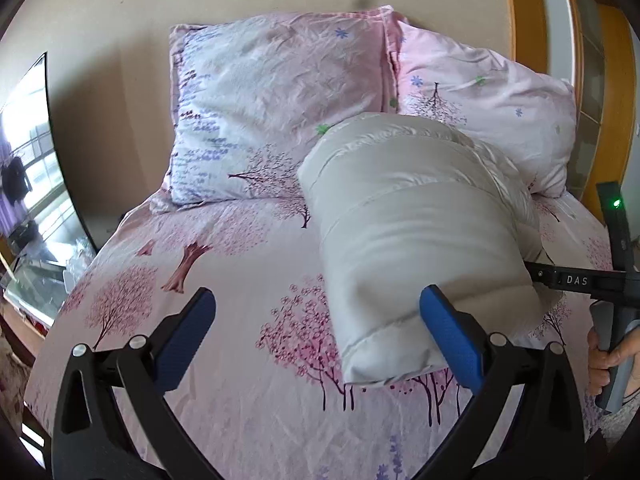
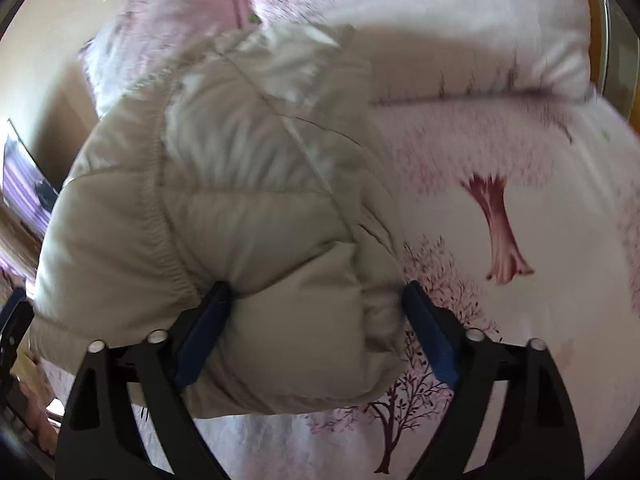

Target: Fold large clothes

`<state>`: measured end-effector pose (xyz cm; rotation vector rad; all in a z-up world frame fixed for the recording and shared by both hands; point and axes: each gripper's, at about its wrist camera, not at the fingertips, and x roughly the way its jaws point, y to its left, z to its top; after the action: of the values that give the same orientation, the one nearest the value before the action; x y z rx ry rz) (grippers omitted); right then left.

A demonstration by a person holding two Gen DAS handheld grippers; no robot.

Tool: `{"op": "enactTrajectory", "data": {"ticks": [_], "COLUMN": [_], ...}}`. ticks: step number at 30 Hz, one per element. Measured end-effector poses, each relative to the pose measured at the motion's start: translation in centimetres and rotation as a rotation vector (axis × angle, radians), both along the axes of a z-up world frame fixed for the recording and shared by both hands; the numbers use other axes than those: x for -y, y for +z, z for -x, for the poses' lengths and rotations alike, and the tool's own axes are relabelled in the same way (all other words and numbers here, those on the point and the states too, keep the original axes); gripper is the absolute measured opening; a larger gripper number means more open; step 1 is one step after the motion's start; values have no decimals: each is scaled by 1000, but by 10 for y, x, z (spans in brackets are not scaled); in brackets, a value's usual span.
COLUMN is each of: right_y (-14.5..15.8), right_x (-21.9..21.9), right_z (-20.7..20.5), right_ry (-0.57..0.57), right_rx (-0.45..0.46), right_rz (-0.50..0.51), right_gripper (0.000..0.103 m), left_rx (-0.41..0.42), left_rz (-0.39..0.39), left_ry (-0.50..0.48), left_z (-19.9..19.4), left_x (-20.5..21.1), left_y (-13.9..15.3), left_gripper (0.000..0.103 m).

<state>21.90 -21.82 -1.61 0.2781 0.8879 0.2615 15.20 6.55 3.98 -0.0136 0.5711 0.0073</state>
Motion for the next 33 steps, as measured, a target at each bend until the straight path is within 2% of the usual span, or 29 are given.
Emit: {"op": "enactTrajectory", "data": {"ticks": [2,4,8,10,13,19,23,29,33], "right_y": [-5,2,31,46,62,71,78,78,71], "right_x": [3,3,-4,-2,1,8,6,-1,-11], "right_z": [-2,4,34,54,78,92,107,115,116], "right_ry": [-4,-12,-44,-87,-143,-178,-223,-158,-99], "right_rx": [-16,14,159,234,314,333,411,414,374], "right_rz": [-23,-10,103,135,191,209,230,199,219], "right_gripper": [95,93,94,102,102,102,102,102,102], "left_rx": [13,16,0,-13,-35,-60,-19,0,2], "left_rz": [36,65,99,105,95,54,53,15,9], "left_ry": [-1,8,35,44,51,51,54,41,27], "left_z": [5,12,24,28,34,36,41,45,46], "left_x": [-7,-15,-29,-32,-32,-23,-21,-10,-4], "left_y": [1,1,-3,-4,-8,-16,-11,-9,-11], "left_gripper": [101,101,101,101,101,101,101,101,101]}}
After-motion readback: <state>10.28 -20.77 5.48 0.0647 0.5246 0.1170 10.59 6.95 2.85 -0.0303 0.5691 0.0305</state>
